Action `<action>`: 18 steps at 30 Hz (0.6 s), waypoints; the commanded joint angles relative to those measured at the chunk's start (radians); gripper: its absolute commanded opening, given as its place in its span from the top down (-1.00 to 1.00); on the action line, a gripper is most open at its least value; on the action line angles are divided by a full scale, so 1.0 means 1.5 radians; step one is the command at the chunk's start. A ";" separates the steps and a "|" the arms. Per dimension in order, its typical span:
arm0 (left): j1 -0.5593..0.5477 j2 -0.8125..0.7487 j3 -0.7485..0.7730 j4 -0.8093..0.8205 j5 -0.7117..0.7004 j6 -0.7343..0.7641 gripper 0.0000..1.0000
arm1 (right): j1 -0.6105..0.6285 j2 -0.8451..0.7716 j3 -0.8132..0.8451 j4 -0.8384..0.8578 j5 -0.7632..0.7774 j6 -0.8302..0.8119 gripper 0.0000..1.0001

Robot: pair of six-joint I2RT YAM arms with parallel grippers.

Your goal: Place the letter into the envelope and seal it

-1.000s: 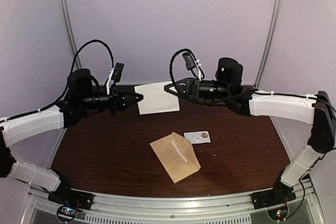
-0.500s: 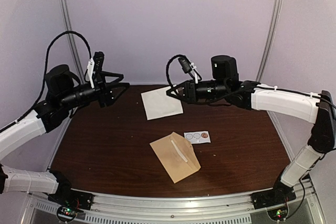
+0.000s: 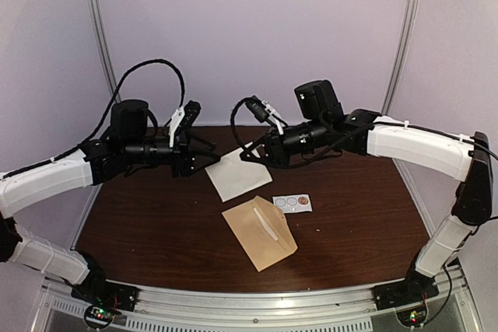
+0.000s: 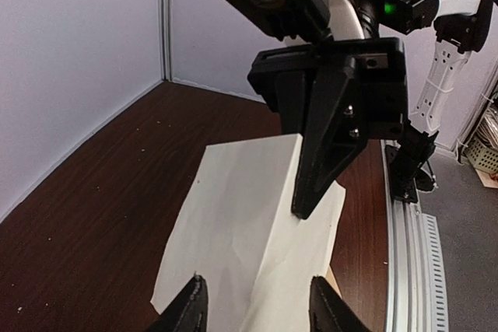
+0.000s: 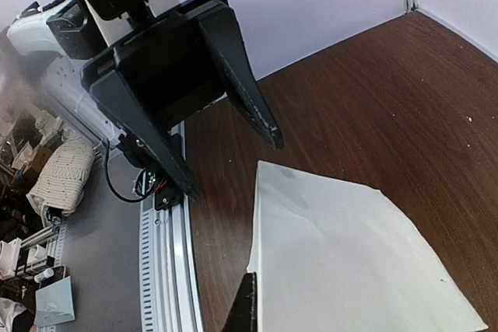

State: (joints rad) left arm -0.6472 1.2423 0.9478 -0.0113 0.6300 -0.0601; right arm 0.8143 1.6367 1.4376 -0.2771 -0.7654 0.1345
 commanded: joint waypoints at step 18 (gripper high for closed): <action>-0.041 0.083 0.058 -0.054 0.063 0.032 0.63 | 0.022 0.036 0.065 -0.102 0.003 -0.067 1.00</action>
State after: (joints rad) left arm -0.7021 1.3636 0.9981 -0.0879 0.6968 -0.0284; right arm 0.8402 1.6791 1.5028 -0.4179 -0.7696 0.0505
